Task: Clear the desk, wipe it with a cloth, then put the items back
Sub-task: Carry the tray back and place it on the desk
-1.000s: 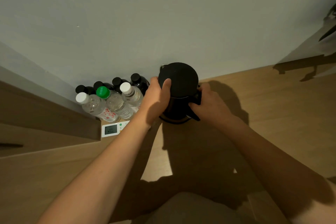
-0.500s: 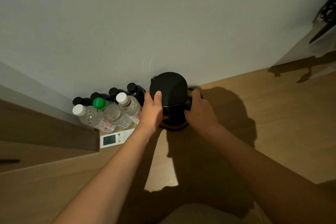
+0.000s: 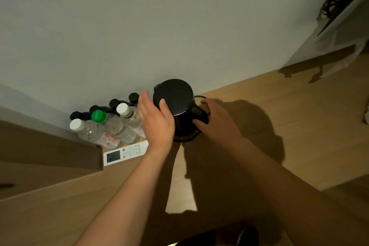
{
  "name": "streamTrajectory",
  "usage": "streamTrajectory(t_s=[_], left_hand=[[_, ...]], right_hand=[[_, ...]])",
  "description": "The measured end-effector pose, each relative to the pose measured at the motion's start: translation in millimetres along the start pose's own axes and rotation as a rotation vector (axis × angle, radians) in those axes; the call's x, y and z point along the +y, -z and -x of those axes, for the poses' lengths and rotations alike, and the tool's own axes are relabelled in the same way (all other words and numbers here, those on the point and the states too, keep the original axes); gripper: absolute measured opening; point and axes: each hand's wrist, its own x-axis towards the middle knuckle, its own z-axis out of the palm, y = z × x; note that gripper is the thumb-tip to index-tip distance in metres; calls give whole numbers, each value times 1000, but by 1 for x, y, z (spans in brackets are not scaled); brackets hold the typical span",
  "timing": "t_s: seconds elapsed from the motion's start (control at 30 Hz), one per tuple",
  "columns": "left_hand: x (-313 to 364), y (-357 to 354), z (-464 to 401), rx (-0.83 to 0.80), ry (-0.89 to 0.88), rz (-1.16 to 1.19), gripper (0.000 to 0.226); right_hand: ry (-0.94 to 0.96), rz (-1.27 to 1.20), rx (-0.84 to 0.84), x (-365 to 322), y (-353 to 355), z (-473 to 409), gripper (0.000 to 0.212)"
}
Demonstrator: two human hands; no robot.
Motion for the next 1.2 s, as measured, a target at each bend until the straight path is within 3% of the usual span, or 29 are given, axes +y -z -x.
streamTrajectory(t_s=[0.1,0.27,0.47,0.87,1.07,1.2], left_hand=[[24,-5,23,7,-256,-119,53],[76,-39,90,-213,-574,-234,51],[150,-94,192,-380,-775,-297,53],[308,-207,434,-677,-1305,-189,53],[361,-259,527,-739,-1523,-89,48],[395,-308,569,-808,-1570,-45,47]], right_hand=[[33,36,94,15,30,28,64],[-22,108,222,55,92,91,63],[-51,76,501,121,181,202,53],[-488,92,968,272,321,432,56],[-666,46,1119,327,364,500,60],[-733,123,1117,364,398,515,58]])
